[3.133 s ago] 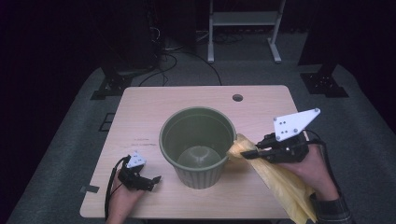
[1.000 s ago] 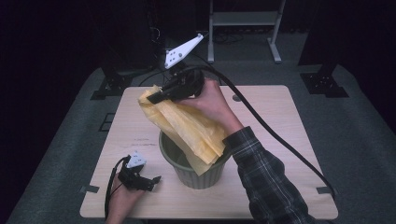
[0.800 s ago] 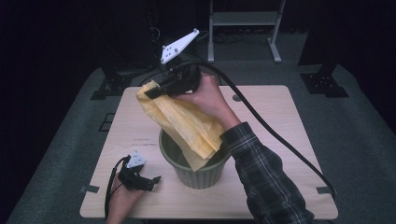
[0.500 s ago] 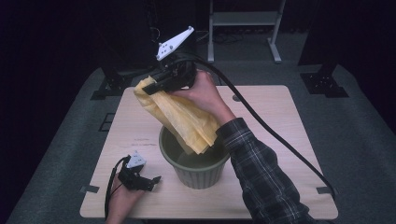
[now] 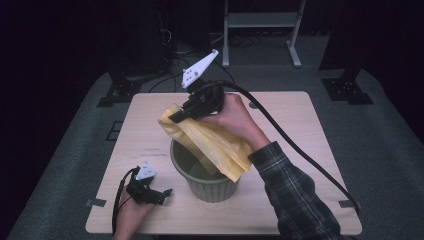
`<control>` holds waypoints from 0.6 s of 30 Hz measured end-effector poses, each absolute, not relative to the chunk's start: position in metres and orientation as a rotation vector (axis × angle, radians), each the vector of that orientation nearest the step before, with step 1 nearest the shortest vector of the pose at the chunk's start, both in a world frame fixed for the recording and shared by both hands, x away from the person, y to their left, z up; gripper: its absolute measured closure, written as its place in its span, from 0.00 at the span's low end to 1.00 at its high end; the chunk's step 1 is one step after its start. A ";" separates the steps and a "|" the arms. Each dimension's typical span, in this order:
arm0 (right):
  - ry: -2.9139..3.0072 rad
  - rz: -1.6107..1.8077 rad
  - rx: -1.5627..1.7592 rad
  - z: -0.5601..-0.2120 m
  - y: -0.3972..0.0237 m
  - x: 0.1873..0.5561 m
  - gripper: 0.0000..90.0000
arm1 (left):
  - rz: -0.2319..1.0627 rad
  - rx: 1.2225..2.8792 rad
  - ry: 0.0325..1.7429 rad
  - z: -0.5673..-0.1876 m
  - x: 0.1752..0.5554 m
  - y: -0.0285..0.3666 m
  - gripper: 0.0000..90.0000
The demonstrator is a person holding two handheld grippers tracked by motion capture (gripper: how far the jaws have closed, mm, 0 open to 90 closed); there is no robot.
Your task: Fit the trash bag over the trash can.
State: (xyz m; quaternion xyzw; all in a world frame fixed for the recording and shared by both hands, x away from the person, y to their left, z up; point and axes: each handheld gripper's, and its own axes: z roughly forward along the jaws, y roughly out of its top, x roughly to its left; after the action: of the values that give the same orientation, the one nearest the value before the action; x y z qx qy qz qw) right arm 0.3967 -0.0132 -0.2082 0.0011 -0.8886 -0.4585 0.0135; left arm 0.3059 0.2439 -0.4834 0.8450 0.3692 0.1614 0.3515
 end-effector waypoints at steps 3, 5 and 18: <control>-2.780 -1.419 -0.009 -0.211 -0.027 0.393 0.96 | 0.417 2.186 0.957 -0.483 0.306 0.244 0.00; -2.791 -1.405 -0.032 -0.213 -0.039 0.390 0.96 | 0.419 2.183 0.957 -0.484 0.306 0.244 0.00; -2.830 -1.275 -0.073 -0.243 -0.065 0.380 0.96 | 0.419 2.185 0.957 -0.484 0.306 0.244 0.00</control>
State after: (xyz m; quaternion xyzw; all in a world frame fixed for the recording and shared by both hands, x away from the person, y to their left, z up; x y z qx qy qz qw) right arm 0.3799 -0.0650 -0.2434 -0.0234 -0.9113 -0.4107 0.0182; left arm 0.3058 0.2438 -0.4836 0.8444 0.3699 0.1620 0.3520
